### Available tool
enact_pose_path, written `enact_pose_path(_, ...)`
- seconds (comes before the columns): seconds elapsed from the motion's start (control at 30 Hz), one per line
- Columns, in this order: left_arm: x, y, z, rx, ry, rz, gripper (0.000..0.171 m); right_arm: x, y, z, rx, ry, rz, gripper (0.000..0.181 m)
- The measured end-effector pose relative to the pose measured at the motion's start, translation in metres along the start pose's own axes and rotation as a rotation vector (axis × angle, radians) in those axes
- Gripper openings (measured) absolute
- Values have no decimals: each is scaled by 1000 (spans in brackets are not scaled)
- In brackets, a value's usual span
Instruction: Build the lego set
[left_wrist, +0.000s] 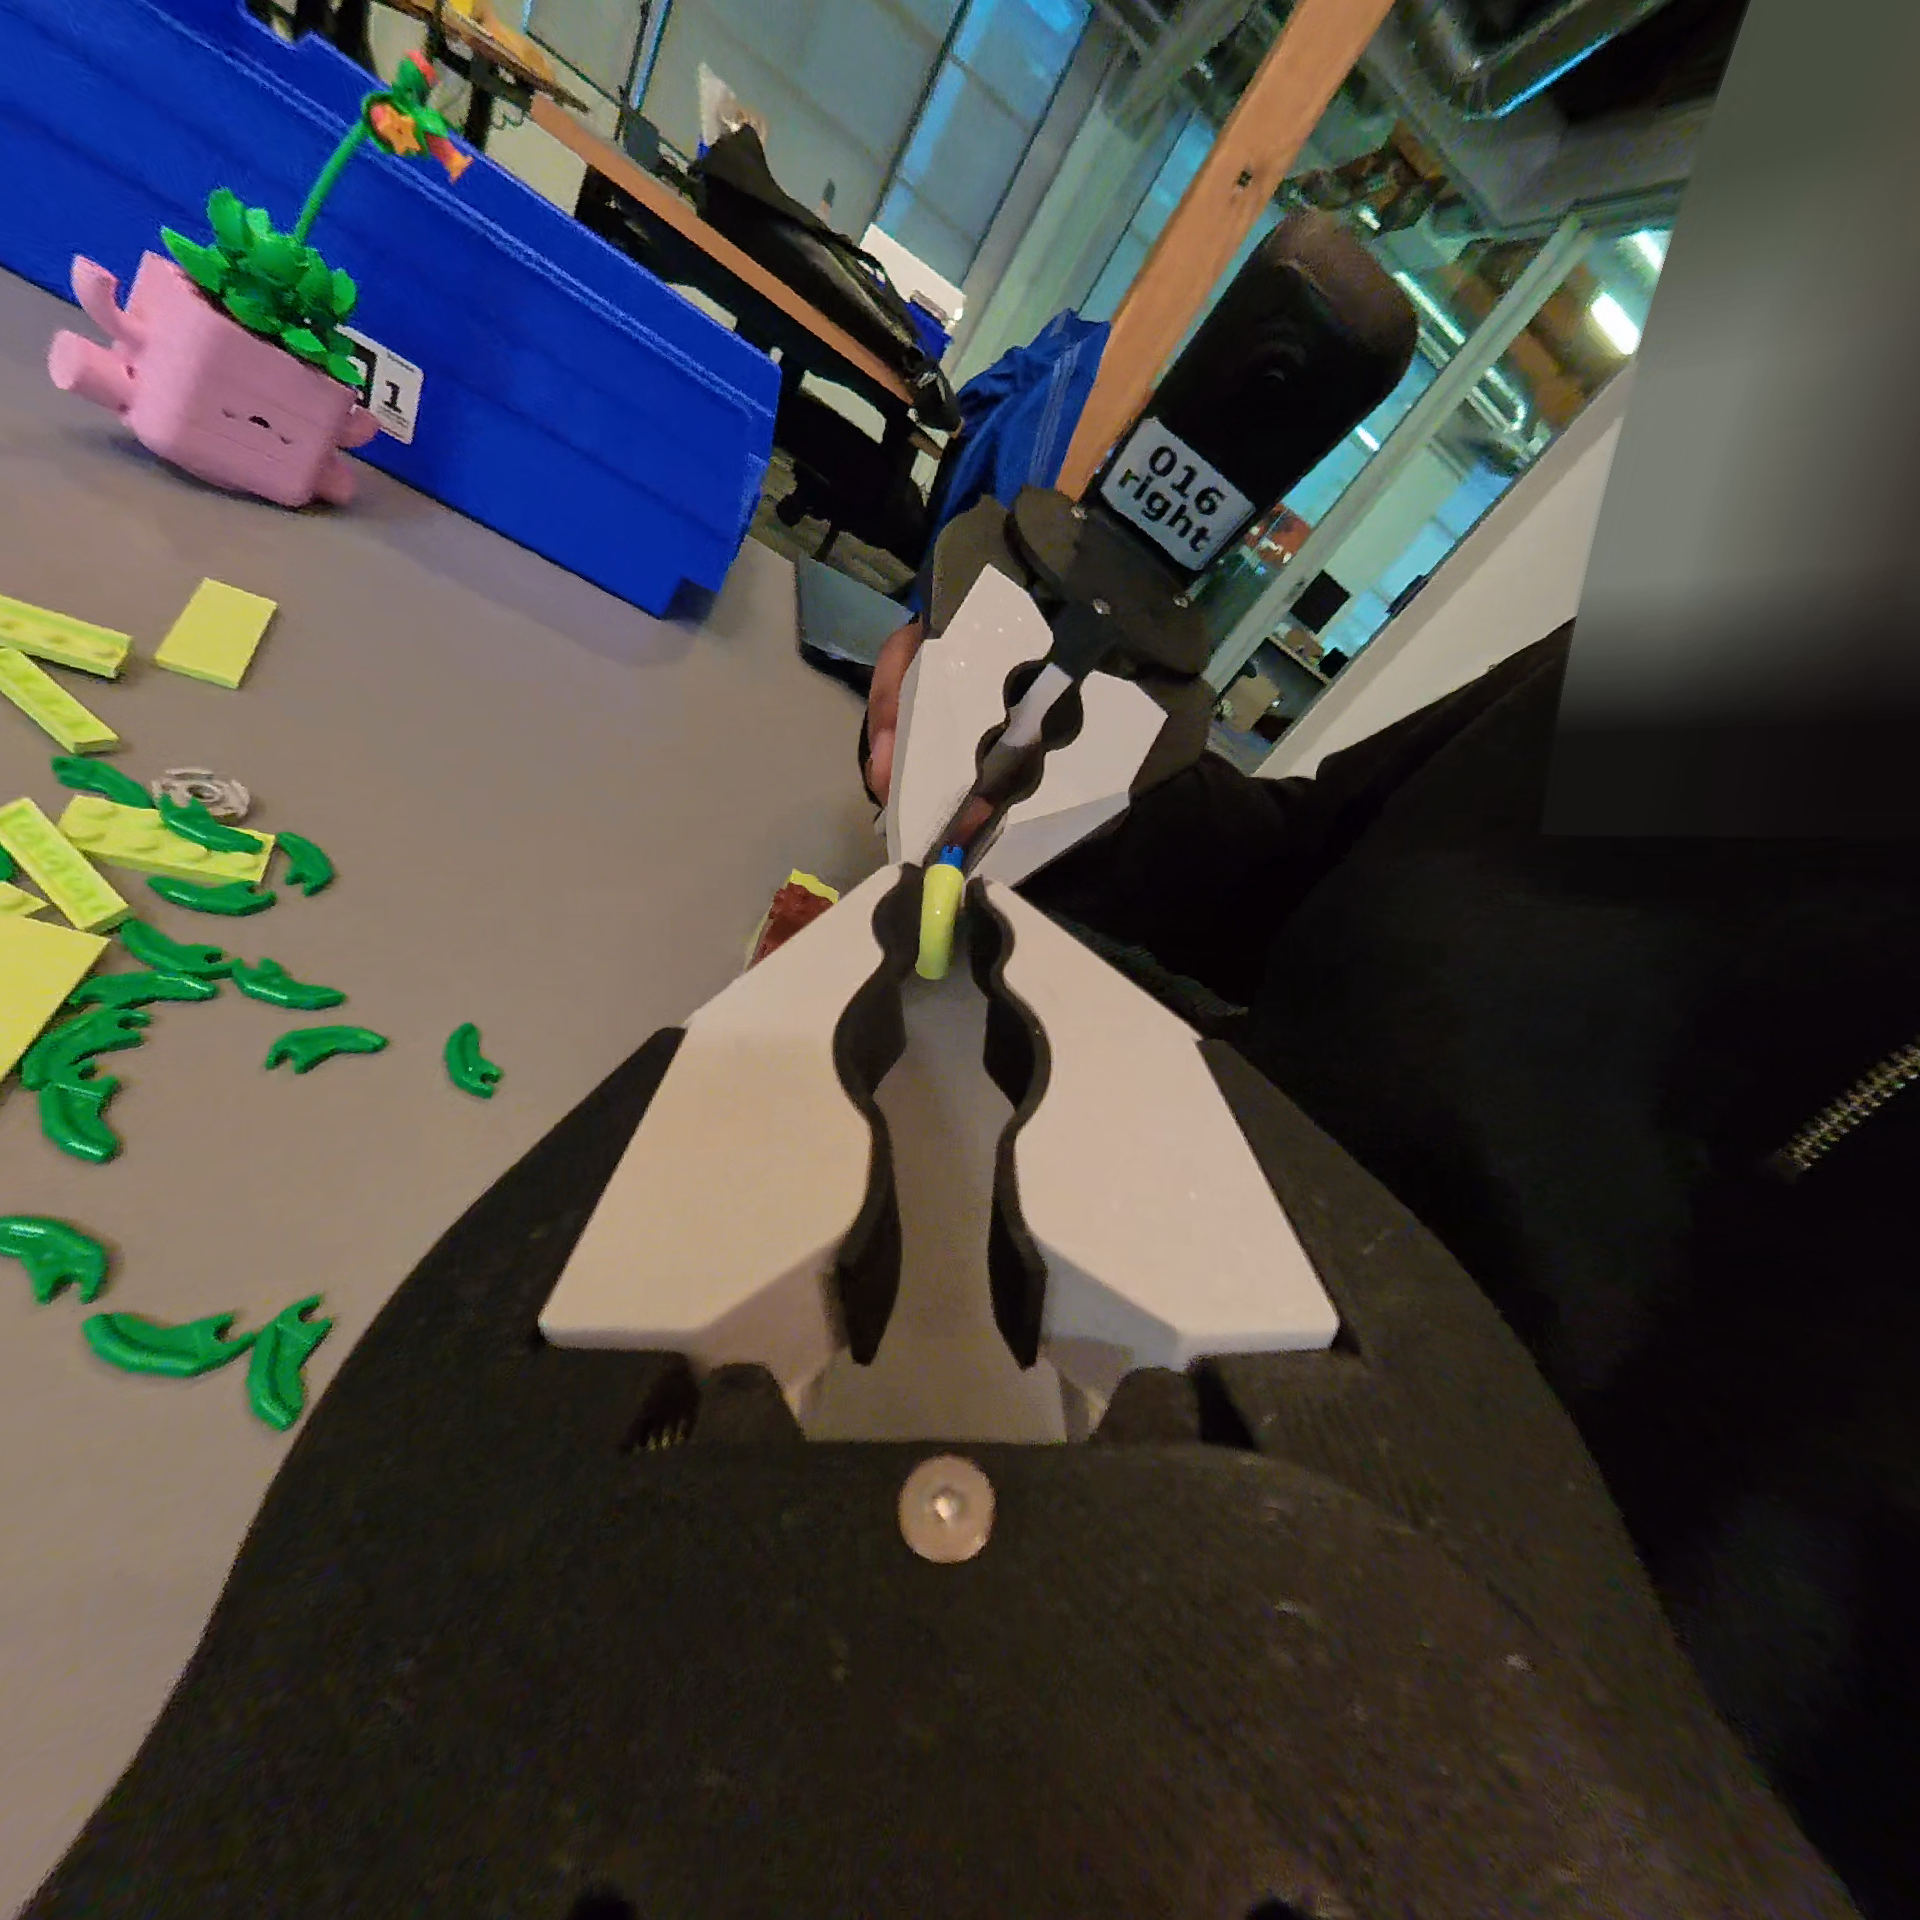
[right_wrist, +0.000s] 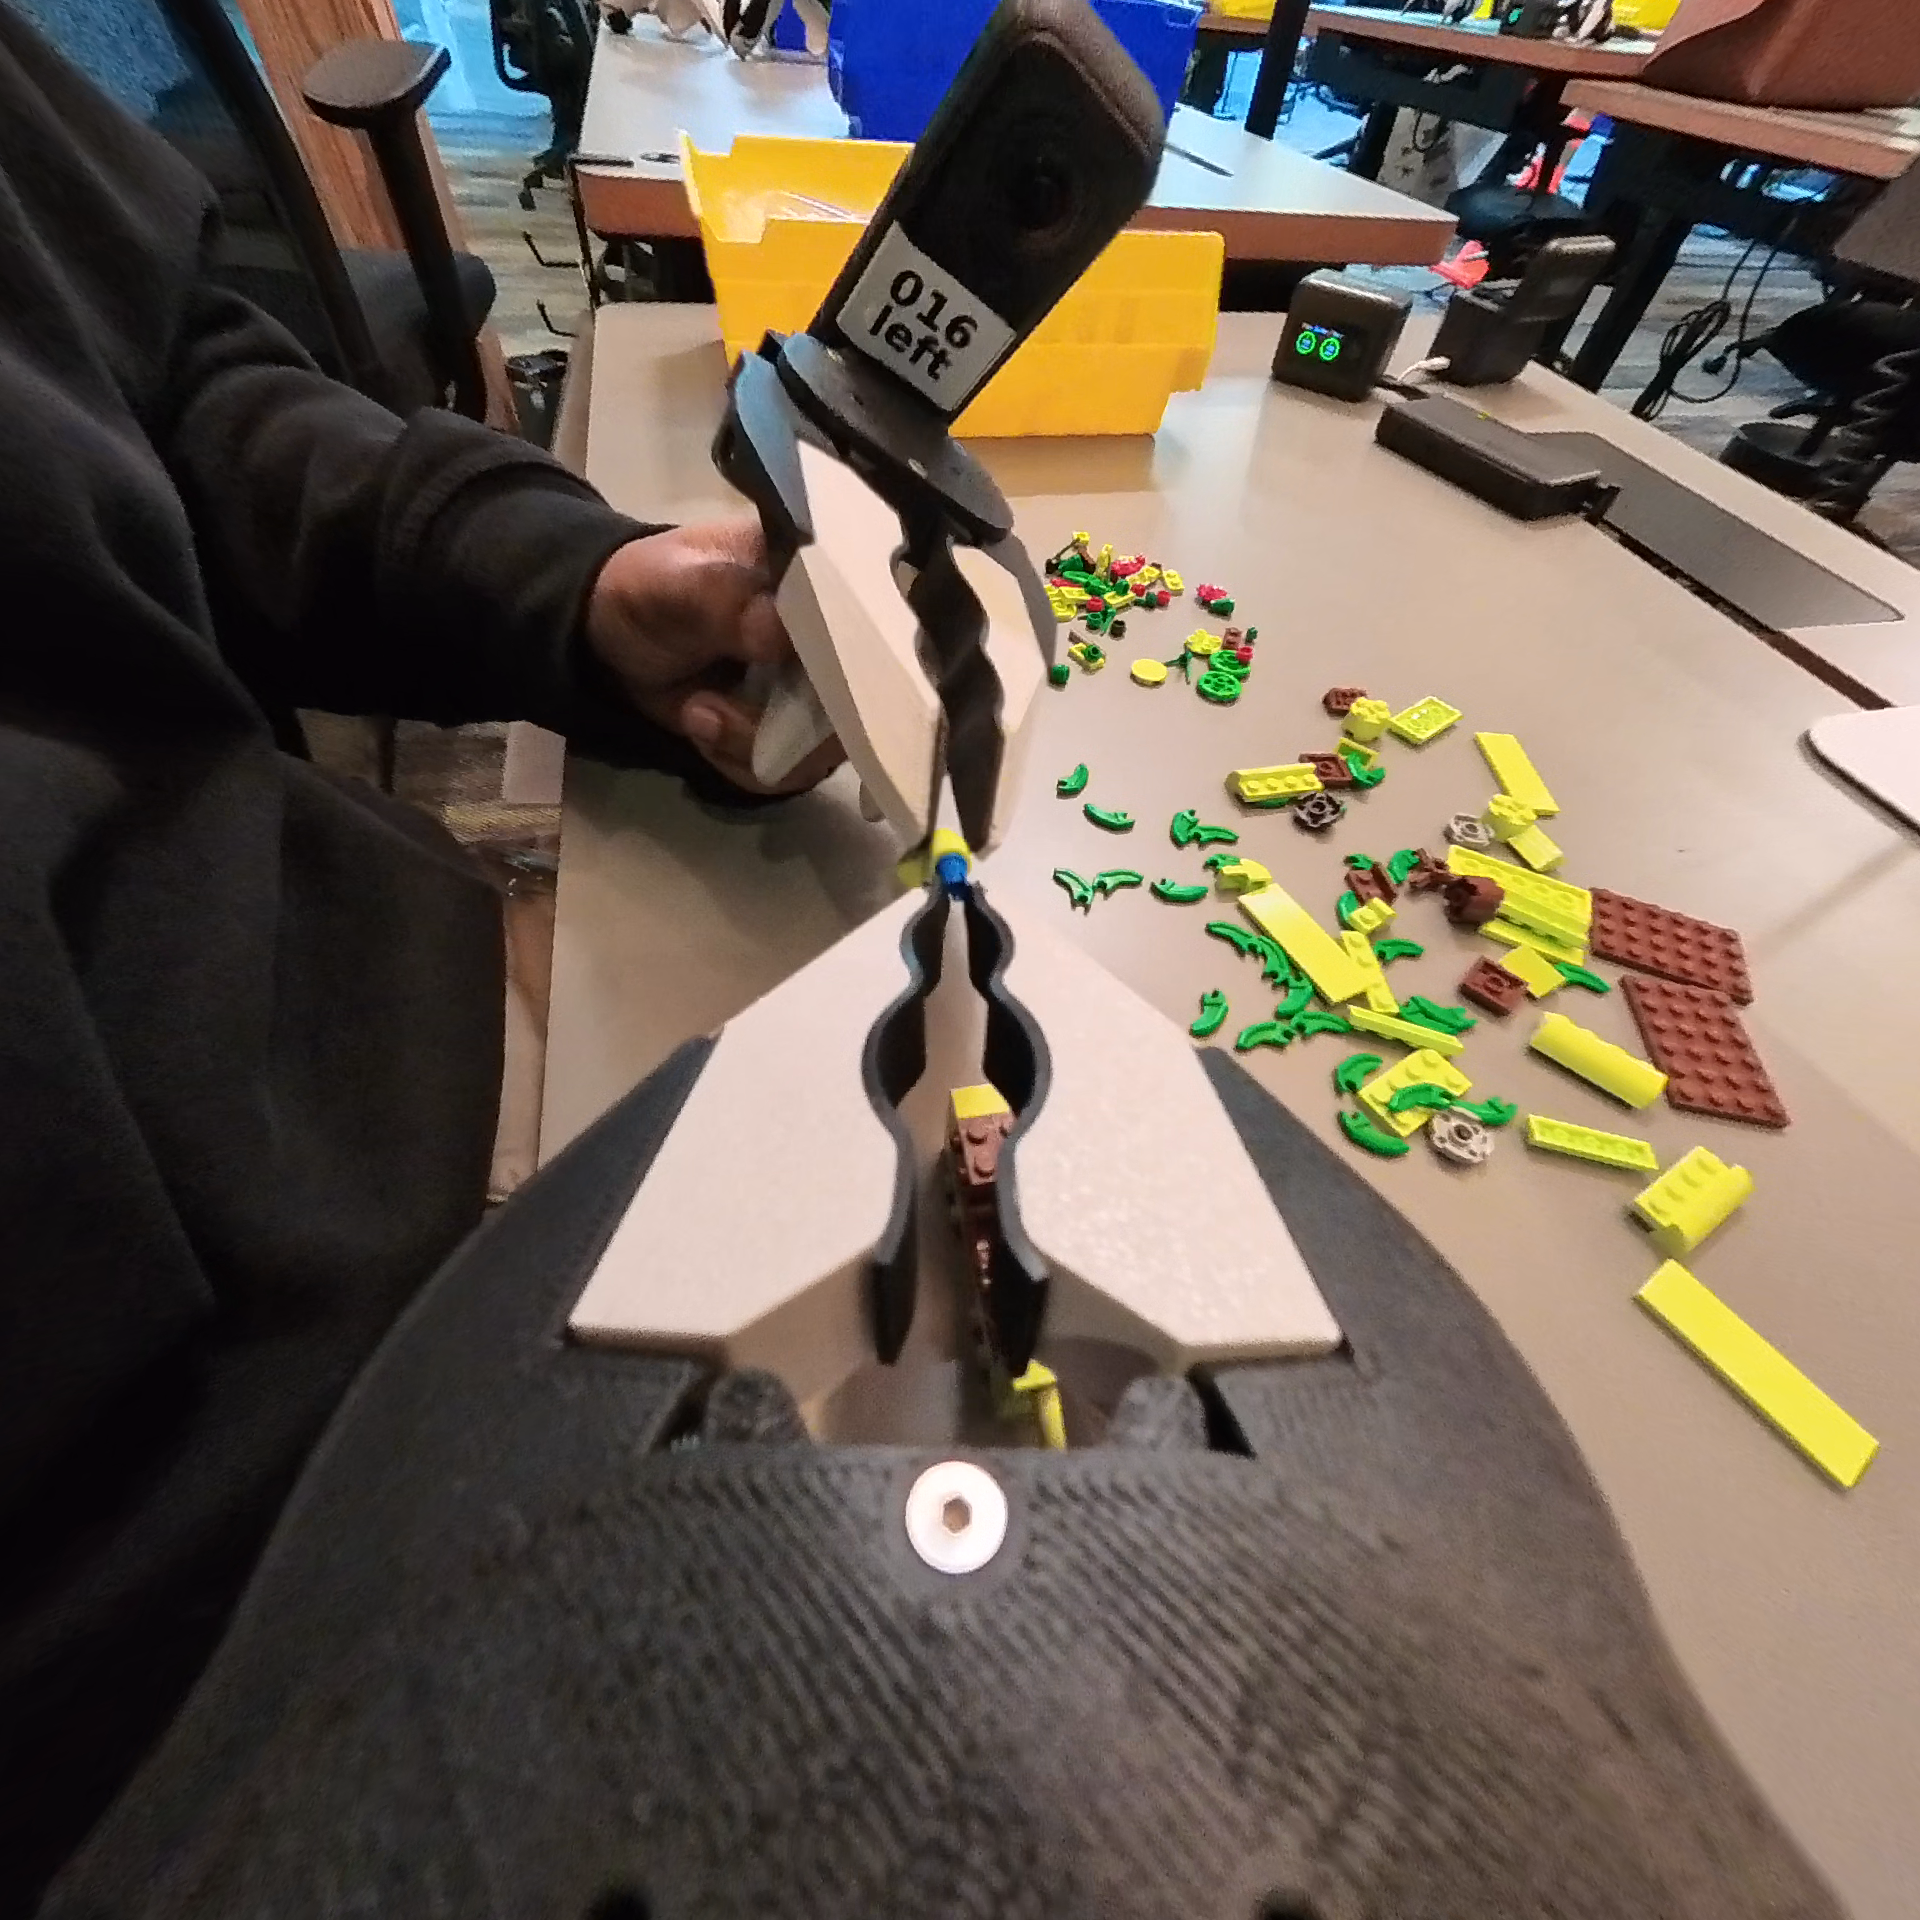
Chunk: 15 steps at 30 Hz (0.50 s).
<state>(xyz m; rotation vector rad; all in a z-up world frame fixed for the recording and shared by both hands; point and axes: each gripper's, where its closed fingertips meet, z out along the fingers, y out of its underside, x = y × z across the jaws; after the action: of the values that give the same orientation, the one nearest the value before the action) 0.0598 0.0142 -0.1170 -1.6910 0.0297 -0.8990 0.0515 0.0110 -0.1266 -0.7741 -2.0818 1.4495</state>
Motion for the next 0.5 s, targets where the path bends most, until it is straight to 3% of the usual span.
enact_pose_path(0.5,2,3,1,-37,5,6,3,-4,2,1,-23,4,12,2)
